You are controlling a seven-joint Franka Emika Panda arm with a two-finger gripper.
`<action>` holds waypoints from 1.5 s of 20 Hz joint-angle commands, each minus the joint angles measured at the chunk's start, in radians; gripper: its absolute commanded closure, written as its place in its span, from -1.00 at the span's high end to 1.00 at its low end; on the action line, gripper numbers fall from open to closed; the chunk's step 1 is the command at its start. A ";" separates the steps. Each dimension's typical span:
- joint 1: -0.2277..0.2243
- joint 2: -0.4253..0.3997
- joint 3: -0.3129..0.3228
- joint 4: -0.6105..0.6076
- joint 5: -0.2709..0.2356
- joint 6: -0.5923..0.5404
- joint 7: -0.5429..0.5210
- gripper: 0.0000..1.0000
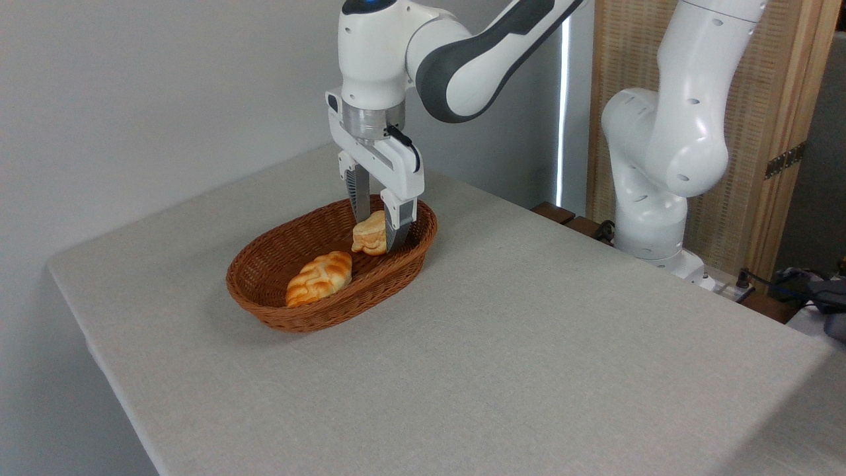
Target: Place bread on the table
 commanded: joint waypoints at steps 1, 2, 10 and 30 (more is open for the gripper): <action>-0.010 0.001 0.005 -0.011 -0.022 0.029 -0.009 -0.28; -0.010 0.001 0.005 -0.011 -0.022 0.027 -0.004 -0.45; -0.010 0.001 0.005 -0.011 -0.019 0.021 0.017 -0.66; -0.008 -0.001 0.193 0.220 -0.030 -0.166 0.042 -0.69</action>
